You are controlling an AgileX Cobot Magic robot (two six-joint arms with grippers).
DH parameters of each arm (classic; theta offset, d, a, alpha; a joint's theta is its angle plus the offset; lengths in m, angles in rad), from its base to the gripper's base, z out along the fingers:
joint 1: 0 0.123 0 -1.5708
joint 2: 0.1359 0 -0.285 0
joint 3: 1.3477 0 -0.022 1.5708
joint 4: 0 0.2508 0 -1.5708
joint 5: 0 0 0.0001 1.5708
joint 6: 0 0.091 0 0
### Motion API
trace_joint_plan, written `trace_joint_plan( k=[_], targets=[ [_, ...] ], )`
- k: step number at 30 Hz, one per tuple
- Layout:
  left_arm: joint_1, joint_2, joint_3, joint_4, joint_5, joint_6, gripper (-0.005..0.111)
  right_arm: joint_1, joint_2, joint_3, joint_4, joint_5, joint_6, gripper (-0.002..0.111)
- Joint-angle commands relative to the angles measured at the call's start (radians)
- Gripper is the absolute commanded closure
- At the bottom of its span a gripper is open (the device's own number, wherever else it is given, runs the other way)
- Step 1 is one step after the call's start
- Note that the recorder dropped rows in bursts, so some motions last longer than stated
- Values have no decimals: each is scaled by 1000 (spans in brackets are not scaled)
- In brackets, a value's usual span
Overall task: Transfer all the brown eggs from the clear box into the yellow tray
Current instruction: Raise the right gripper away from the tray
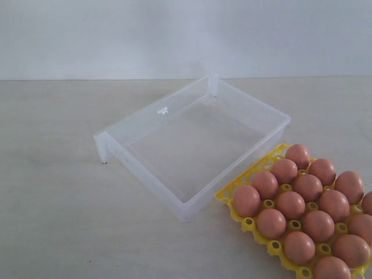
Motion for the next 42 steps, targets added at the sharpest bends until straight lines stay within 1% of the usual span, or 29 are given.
trace_joint_plan(
  k=[1, 2, 5, 7, 10, 11, 13, 14, 15, 17, 21, 26, 29, 31, 32, 34, 36, 38, 40, 41, 42],
  targets=[
    [-3, -3, -3, -5, -7, -3, 103, 67, -51, -33, -18, 118, 31, 109],
    [-3, -3, -3, -5, -7, -3, 103, 94, -74, -33, -16, 189, 33, 109],
    [-3, -3, -3, -5, -7, -3, 103, 229, -167, -33, -19, 531, 51, 109],
    [-3, -3, -3, -5, -7, -3, 103, 355, -246, -33, -13, 840, 52, 109],
    [-3, -3, -3, -5, -7, -3, 103, 543, -345, -46, -13, 1242, 52, 109],
    [-3, -3, -3, -5, -7, -3, 103, 586, -372, -58, -13, 1356, 52, 109],
    [-3, -3, -3, -5, -7, -3, 103, 677, -418, -91, -13, 1514, 52, 109],
    [-3, -3, -3, -5, -7, -3, 103, 707, -434, -107, -13, 1543, 52, 109],
    [-3, -3, -3, -5, -7, -3, 103, 739, -456, -128, -13, 1554, 52, 109],
    [-3, -3, -3, -5, -7, -3, 103, 789, -495, -170, -13, 1523, 59, 109],
    [-3, -3, -3, -5, -7, -3, 103, 863, -563, -258, -8, 1351, 123, 109],
    [-3, -3, -3, -5, -7, -3, 103, 870, -601, -295, -8, 1169, 144, 109],
    [-3, -3, -3, -5, -7, -3, 103, 870, -658, -321, -11, 1121, 126, 109],
    [-3, -3, -3, -5, -7, -3, 103, 870, -738, -379, -11, 1135, 59, 109],
    [-3, -3, -3, -5, -7, -3, 103, 870, -792, -421, -16, 1148, -36, 109],
    [-3, -3, -3, -5, -7, -3, 103, 870, -855, -443, -16, 1194, -149, 109],
    [-3, -3, -3, -5, -7, -3, 103, 870, -908, -427, 4, 1254, -143, 109],
    [-3, -3, -3, -5, -7, -3, 103, 870, -989, -406, 9, 1251, -167, 109],
    [-3, -3, -3, -5, -7, -3, 103, 870, -1082, -406, -24, 1232, -315, 109],
    [-3, -3, -3, -5, -7, -3, 103, 870, -1128, -406, -23, 1248, -387, 109],
    [-3, -3, -3, -5, -7, -3, 103, 870, -1157, -406, -23, 1289, -412, 109]
  ],
)
